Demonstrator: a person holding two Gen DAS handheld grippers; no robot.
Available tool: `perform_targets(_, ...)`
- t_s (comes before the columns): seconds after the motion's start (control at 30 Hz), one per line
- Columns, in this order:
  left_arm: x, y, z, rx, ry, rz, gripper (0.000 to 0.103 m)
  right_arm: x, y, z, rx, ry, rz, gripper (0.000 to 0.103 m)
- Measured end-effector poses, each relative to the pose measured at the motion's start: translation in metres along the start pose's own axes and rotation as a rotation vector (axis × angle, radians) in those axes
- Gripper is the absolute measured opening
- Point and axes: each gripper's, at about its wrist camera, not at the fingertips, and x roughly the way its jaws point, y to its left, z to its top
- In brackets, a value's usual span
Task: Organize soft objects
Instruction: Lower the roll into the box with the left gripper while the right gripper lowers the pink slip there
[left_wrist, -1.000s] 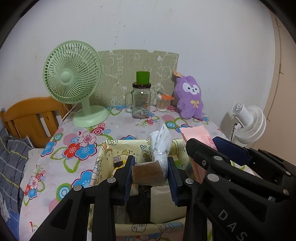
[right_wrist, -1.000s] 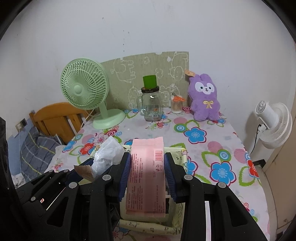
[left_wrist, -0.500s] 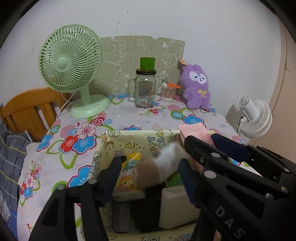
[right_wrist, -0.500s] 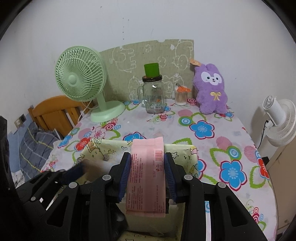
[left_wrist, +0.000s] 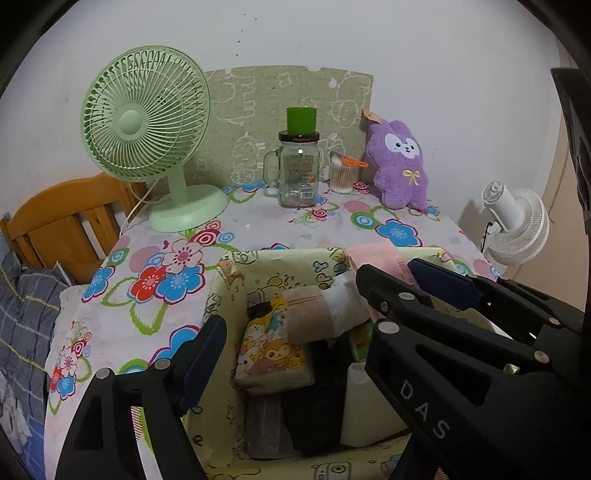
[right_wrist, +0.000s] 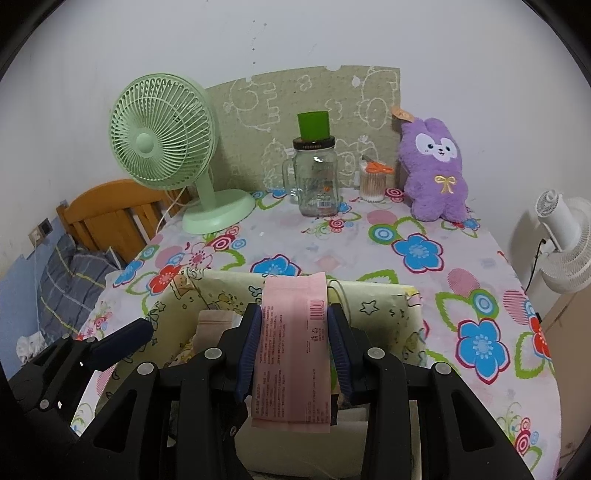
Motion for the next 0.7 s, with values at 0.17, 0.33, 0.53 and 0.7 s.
perform_targets(0.17, 0.0, 0.003, -0.002, 0.008, 0.005, 0.001, 0.082, 0.005, 0.004, -0.002, -0.006, 0.014, 0.012, 0.04)
perform_targets(0.33, -0.003, 0.004, -0.004, 0.014, 0.005, -0.006, 0.082, 0.002, 0.005, -0.004, -0.005, 0.016, 0.014, 0.042)
perform_targets(0.53, -0.008, 0.003, -0.007, 0.017, 0.001, -0.01, 0.083, -0.004, 0.006, -0.007, 0.004, 0.016, 0.037, 0.043)
perform_targets(0.7, -0.018, 0.0, -0.011, 0.031, -0.014, 0.006, 0.088, -0.016, 0.009, -0.013, 0.001, 0.001, 0.033, 0.062)
